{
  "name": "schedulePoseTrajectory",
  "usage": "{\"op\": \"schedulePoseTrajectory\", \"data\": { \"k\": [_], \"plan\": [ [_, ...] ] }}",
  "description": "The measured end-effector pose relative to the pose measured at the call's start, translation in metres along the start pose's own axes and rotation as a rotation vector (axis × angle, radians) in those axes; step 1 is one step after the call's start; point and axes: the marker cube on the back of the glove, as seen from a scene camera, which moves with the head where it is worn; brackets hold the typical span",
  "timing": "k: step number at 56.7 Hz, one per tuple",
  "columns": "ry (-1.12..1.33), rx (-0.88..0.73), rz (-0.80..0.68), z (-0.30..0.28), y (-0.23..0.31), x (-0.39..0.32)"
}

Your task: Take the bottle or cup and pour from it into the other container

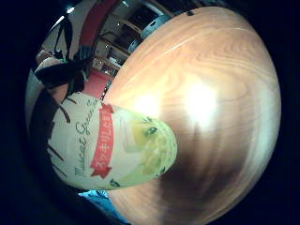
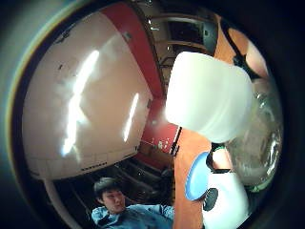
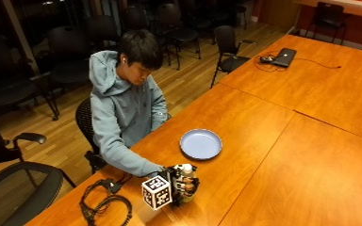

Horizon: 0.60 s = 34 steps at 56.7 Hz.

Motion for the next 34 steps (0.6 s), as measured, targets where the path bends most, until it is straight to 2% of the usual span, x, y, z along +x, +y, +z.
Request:
{"op": "schedulePoseTrajectory", "data": {
  "k": [5, 17, 34],
  "plan": [
    [0.016, -0.017, -0.001, 0.009, 0.002, -0.005],
    [0.145, -0.181, -0.084, 0.043, 0.016, -0.042],
    [0.486, -0.460, -0.225, 0.089, 0.030, -0.107]
  ]
}}
